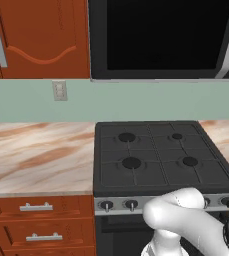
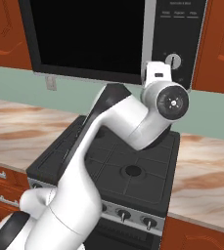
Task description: Transport the steak from the fridge to the microwave and turn on the microwave.
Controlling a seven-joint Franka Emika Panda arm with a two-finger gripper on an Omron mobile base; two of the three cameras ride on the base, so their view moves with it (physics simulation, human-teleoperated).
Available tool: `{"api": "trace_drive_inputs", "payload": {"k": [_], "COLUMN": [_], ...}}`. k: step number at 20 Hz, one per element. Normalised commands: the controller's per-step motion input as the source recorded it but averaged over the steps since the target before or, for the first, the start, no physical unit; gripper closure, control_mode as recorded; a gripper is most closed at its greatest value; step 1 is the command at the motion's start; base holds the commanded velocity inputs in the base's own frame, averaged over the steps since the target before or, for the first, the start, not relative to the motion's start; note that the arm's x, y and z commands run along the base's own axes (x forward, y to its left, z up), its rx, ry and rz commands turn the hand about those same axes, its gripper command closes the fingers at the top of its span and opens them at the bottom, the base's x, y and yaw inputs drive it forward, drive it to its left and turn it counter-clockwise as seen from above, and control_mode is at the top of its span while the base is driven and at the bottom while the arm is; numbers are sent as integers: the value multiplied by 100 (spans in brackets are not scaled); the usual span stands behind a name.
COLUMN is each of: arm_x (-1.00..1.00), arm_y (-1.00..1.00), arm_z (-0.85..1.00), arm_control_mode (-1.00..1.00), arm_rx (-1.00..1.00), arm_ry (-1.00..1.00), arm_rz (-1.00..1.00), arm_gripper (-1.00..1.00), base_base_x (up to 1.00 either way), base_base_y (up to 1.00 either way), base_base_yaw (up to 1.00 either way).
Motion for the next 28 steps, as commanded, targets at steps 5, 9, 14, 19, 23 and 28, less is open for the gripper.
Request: {"api": "trace_drive_inputs", "payload": {"k": [5,9,14,19,23,28], "arm_x": [50,52,41,24,22,23], "arm_y": [-16,-23,-21,-20,-11,0], "arm_z": [-17,-4,0,0,0,0], "arm_control_mode": [-100,-100,-100,-100,-100,-100], "arm_rx": [0,2,2,2,0,0], "arm_ry": [0,0,0,0,0,0], "arm_rz": [0,0,0,0,0,0], "arm_gripper": [100,100,100,100,100,100], "base_base_x": [0,0,0,0,0,0], "base_base_y": [0,0,0,0,0,0], "base_base_yaw": [0,0,0,0,0,0]}}
